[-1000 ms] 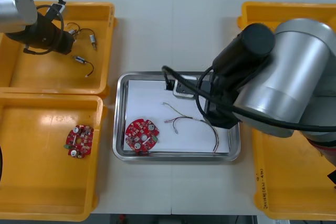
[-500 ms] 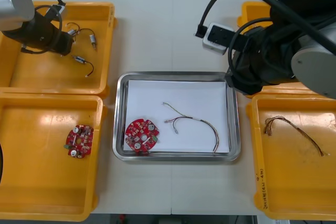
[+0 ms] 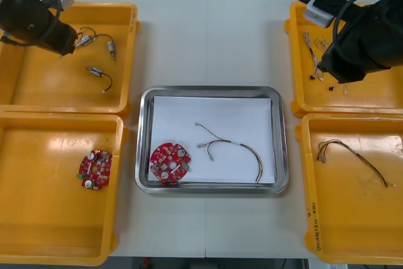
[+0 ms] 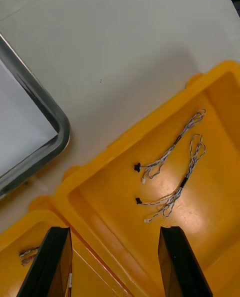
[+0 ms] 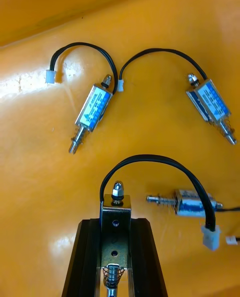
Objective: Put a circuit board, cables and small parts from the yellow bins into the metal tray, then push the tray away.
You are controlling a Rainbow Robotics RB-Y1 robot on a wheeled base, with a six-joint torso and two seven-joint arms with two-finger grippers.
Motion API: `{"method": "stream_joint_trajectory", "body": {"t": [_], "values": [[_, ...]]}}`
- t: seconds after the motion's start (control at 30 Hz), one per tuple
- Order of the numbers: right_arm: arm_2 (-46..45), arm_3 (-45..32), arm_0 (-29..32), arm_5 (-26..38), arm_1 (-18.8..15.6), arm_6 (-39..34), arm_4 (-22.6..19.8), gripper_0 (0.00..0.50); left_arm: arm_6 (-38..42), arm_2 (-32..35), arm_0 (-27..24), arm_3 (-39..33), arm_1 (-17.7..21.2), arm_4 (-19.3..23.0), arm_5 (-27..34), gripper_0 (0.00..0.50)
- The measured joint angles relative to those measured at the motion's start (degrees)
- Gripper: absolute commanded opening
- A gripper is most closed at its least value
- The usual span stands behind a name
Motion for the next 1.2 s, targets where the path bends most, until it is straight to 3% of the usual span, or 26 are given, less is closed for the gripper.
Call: {"method": "stream_joint_trajectory", "body": {"t": [0.47, 0.87, 1.2], "values": [[-10.6, 12.8, -0.5, 0.0, -1.9, 1.3, 1.1, 0.5, 1.7, 0.7, 0.0, -12.6, 1.2, -1.8, 15.5, 0.0], [-10.6, 30.8, -7.2, 0.0, -2.2, 1.3, 6.4, 0.5, 23.5, 0.7, 2.3, -29.7, 1.2, -1.7, 24.4, 0.0], [-10.6, 44.4, -12.2, -3.0, -2.2, 1.3, 7.5, 0.5, 25.0, 0.5, 4.4, -39.1, -1.1, -1.7, 27.6, 0.001]]}}
